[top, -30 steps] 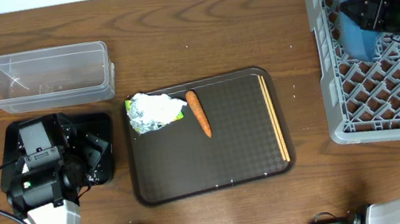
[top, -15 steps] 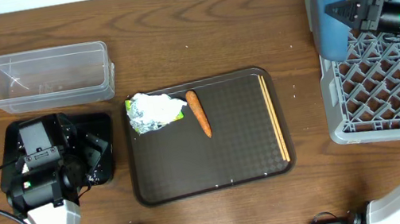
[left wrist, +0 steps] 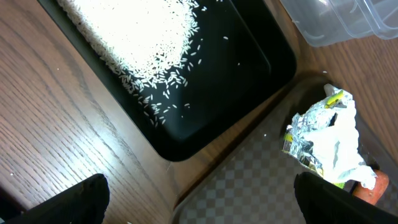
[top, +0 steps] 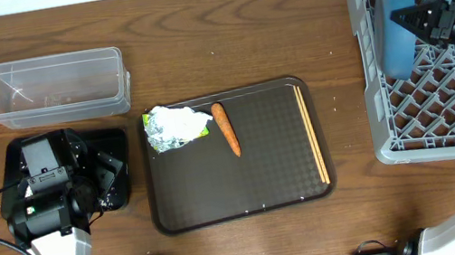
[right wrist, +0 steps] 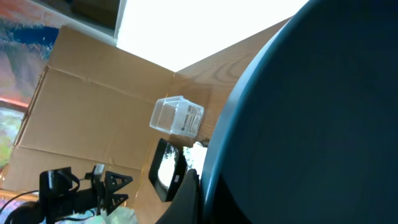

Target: Sort waste into correct bins and load items into the dishwasher rack

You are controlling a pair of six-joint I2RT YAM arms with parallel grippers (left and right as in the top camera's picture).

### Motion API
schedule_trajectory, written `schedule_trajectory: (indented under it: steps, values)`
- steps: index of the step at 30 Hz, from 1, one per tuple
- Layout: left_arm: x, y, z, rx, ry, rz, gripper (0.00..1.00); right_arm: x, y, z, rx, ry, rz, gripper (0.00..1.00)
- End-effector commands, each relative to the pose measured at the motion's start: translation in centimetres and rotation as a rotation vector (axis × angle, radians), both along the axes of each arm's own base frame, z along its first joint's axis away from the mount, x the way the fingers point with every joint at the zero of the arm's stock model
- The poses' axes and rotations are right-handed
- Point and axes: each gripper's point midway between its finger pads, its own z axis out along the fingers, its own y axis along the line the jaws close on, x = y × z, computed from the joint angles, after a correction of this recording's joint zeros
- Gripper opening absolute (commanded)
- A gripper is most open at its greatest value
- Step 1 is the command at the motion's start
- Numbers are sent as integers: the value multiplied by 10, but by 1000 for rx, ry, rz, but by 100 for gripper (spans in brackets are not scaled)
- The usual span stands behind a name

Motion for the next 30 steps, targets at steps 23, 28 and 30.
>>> schedule_trajectory:
  steps: [23,28,30]
  values:
    - [2,3,7,8,-15,12,98,-41,-114,-67,-344,476,-542,18]
    - [2,3,7,8,-15,12,98,-60,-131,-62,-441,550,-670,29]
    - [2,3,7,8,-15,12,98,-67,-136,-55,-475,562,-710,44]
